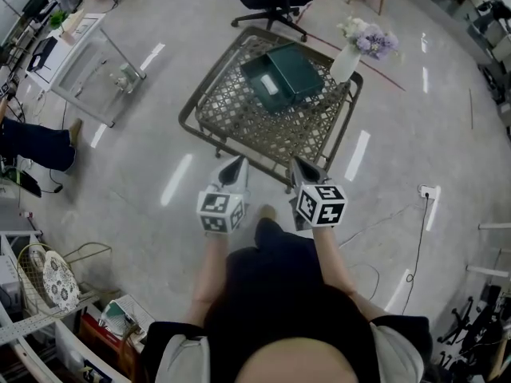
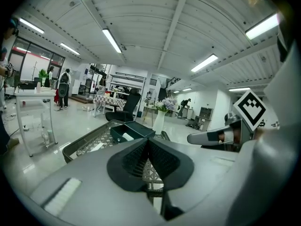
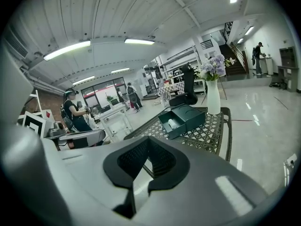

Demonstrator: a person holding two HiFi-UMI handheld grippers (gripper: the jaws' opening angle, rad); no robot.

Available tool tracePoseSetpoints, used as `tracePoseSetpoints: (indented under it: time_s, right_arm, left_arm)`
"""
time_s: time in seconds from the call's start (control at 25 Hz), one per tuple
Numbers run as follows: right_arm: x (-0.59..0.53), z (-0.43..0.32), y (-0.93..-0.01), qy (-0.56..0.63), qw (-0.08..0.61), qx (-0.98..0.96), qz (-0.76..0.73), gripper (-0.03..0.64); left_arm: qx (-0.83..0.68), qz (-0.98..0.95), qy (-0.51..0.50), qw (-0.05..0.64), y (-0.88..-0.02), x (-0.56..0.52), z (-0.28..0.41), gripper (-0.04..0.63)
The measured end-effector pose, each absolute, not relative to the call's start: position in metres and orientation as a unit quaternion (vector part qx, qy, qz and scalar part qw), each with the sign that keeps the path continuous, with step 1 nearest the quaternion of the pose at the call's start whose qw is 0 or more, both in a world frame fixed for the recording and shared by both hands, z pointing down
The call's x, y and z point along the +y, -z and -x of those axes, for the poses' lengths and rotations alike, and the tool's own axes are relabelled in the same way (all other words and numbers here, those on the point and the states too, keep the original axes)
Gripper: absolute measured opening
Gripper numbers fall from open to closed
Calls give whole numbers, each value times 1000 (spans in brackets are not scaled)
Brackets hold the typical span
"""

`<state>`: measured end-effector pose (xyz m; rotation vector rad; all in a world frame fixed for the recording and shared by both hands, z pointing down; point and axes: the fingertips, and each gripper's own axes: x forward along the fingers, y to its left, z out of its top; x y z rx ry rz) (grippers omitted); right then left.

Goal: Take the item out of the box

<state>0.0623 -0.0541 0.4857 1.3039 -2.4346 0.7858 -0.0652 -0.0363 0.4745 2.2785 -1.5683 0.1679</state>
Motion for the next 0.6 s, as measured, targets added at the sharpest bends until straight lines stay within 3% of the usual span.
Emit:
tracePoseSetpoints:
  time_s: [0.6]
  right_arm:
    - [-129,-65,-499,-278,134,-837,-451,0]
  left_arm:
    - [-552,-810,-67,187,-490,-109,62,11]
